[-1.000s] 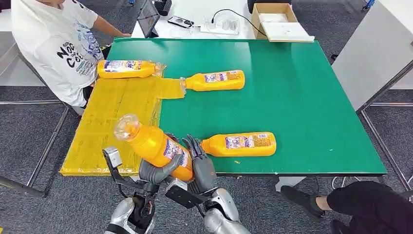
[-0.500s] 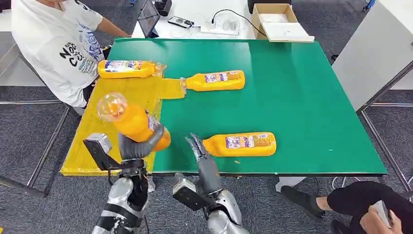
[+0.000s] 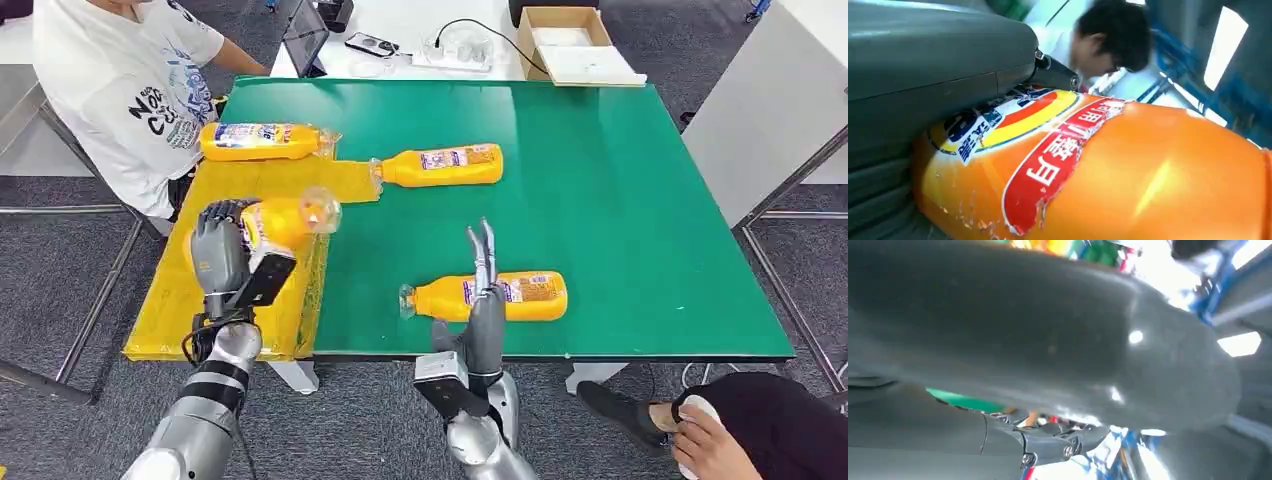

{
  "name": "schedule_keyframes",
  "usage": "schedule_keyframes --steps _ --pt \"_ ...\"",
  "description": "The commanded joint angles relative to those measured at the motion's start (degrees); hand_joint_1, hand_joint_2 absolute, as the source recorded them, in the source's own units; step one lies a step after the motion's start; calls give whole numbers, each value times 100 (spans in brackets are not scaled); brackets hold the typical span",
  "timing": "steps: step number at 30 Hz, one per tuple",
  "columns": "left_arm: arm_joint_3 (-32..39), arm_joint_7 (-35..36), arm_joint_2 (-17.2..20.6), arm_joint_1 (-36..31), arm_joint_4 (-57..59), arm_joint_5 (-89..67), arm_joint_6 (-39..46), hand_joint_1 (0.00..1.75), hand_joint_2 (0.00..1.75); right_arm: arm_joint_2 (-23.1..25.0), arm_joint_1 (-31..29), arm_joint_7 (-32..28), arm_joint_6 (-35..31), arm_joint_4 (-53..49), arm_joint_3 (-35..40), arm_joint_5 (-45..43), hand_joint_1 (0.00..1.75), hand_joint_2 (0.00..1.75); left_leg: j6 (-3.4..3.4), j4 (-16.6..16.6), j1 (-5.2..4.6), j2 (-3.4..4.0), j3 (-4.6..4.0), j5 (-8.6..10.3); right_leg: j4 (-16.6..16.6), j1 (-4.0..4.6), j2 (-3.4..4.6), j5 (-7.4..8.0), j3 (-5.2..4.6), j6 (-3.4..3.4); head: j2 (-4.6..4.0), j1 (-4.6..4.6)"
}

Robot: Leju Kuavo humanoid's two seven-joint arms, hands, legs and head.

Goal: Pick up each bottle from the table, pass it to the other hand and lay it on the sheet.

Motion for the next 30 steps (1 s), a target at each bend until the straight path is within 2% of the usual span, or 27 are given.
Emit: schedule_keyframes --steps 1,2,3,4,5,6,12,13,18,26,27,28,29,30 --pt "1142 1054 384 -525 1188 -2169 13 175 175 -182 23 2 -64 -673 -174 -156 0 0 -1 -3 2 13 23 -8 -4 5 18 -4 18 -12 0 0" --pt "782 1515 601 -516 1445 -2863 13 175 175 -214 -9 2 -64 -668 -150 -255 0 0 -1 0 4 10 33 -13 -2 7 15 -11 29 -16 0 0" --pt "396 1793 769 -539 1624 -2918 13 175 175 -234 -36 2 -64 -637 -128 -305 0 0 -1 -2 3 15 33 -12 -4 6 18 -10 27 -14 0 0" --pt "396 1793 769 -539 1624 -2918 13 175 175 -234 -36 2 -64 -637 -128 -305 0 0 -1 -5 1 10 24 -6 -4 2 19 -6 19 -11 0 0" --pt "-33 2032 984 -572 1871 -2918 13 175 175 -251 -63 2 -64 -611 -105 -337 0 0 -1 -3 4 10 39 -13 -5 7 19 -10 35 -16 0 0" --pt "-254 2272 1041 -666 2122 -2918 13 175 175 -263 -81 2 -64 -597 -89 -397 0 0 0 -4 1 9 27 -9 -4 3 19 -7 23 -12 0 -2" --pt "-410 2430 1068 -838 2499 -2785 13 175 175 -261 -86 2 -64 -582 -86 -416 0 0 0 -2 2 6 14 -4 -3 2 17 -4 11 -8 0 -2" --pt "-410 2430 1068 -838 2499 -2785 13 175 175 -261 -86 2 -64 -582 -86 -416 0 0 0 3 7 8 50 -21 -3 10 14 -18 49 -21 0 2" --pt "-153 2241 1064 -976 3134 -2399 13 175 175 -266 -90 2 -64 -510 -55 -450 0 0 0 -2 3 8 19 -6 -4 4 20 -4 17 -10 0 0" --pt "168 2063 988 -983 3479 -1853 -1335 175 175 -193 -107 2 208 -139 -180 -465 0 0 0 -7 2 1 38 -7 -9 4 19 -5 40 -11 0 0" --pt "229 2024 971 -989 3499 -1766 -1503 35 175 -185 -110 2 232 -108 -197 -456 0 0 0 -10 3 4 54 -11 -12 6 21 -7 58 -16 0 -2" --pt "295 2021 946 -994 3521 -1677 -1702 0 175 -177 -115 4 279 -57 -218 -456 0 0 0 -9 2 -1 59 -9 -11 5 18 -8 63 -15 0 0" --pt "425 1940 906 -1001 3521 -1501 -1987 0 175 -165 -126 12 333 7 -256 -454 0 0 -1 -10 0 -7 57 -5 -9 2 14 -7 60 -11 0 -2" --pt "462 1888 890 -998 3498 -1438 -2098 0 0 -158 -131 26 389 55 -270 -457 0 0 0 -12 1 -5 76 -8 -13 4 14 -9 78 -17 0 -2"
